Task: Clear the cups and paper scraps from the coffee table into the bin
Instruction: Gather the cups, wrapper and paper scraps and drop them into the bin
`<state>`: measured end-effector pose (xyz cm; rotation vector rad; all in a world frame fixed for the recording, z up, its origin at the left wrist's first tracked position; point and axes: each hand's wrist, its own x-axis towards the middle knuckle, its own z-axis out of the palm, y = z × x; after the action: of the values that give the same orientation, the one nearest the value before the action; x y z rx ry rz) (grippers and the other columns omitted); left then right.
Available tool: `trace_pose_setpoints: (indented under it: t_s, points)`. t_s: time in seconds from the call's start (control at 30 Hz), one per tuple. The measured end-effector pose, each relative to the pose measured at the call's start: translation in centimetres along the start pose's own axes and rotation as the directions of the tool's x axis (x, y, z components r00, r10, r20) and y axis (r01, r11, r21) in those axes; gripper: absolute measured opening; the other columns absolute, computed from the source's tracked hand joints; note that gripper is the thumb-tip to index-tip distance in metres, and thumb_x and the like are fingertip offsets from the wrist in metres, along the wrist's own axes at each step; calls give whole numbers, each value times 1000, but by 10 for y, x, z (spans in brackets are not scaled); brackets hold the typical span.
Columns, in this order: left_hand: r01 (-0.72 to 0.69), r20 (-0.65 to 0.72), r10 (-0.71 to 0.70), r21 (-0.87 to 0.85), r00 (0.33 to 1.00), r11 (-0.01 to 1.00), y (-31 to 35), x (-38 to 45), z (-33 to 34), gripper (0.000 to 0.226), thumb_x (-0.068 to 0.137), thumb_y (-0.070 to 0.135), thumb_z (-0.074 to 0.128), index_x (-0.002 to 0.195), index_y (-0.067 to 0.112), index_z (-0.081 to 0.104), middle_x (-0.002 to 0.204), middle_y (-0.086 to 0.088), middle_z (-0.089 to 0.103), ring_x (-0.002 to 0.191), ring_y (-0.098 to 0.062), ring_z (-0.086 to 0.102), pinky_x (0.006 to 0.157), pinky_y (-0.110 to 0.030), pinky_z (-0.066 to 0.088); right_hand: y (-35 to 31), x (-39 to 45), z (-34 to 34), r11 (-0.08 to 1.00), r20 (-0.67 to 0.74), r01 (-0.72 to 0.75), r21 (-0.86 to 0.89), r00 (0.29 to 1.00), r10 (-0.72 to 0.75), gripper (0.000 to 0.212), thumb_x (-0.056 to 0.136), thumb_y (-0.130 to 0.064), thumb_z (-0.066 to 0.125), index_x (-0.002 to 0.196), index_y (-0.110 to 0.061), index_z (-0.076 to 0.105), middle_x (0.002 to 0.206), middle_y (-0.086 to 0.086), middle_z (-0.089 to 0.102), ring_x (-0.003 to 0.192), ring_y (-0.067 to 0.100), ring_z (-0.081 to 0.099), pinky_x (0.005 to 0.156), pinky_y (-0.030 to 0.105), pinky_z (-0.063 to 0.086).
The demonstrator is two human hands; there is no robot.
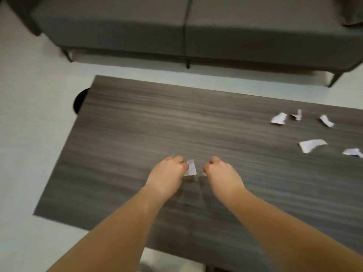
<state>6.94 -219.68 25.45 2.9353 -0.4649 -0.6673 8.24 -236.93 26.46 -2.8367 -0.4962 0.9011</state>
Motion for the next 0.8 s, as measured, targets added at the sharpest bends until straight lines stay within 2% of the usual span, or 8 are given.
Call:
trace_pose_setpoints:
  t_s: [0.1,0.4,0.53,0.63,0.7,0.8]
  points:
    - [64,-28,-65,-33,998,997,-58,-50,1,28,85,2,47,107,12,59,107,-6,53,98,-29,54,71,-36,39,-76,6,7,997,20,64,-49,998,-64,33,83,11,52,108,-8,60,112,12,48,94,33,60,65,34,40]
    - [205,-52,-215,-145,975,968,-224,-209,27,33,88,8,48,118,14,61,112,-7,55,100,-30,56,77,-37,45,-285,14,40,967,34,200,-159,980,-197,29,84,7,52,104,-13,59,106,9,51,88,33,62,63,35,41]
    - [324,-143,-358,-213,923,922,-306,-265,37,36,89,12,50,122,22,62,115,-1,59,104,-25,57,80,-35,49,-371,26,51,935,60,295,-196,955,-289,26,83,9,53,99,-12,57,100,8,48,82,31,59,62,37,42]
    - [378,-208,-430,-247,879,892,-354,-297,46,35,90,11,49,118,26,64,108,3,62,99,-20,58,70,-29,42,-427,38,55,899,61,364,-243,931,-360,24,84,9,53,98,-10,55,92,6,40,74,28,51,61,35,38]
    - [406,-225,-466,-267,856,874,-378,-315,52,35,90,10,48,115,27,65,104,6,63,97,-18,58,68,-26,39,-459,48,53,884,63,397,-247,917,-394,22,85,7,54,100,-10,55,97,8,45,81,30,57,61,34,38]
    - [421,-259,-494,-291,830,859,-412,-331,57,34,90,9,50,113,28,67,102,7,66,93,-16,58,68,-22,37,-497,65,49,879,78,430,-208,903,-423,20,88,2,55,105,-10,57,108,10,50,90,30,60,67,34,45]
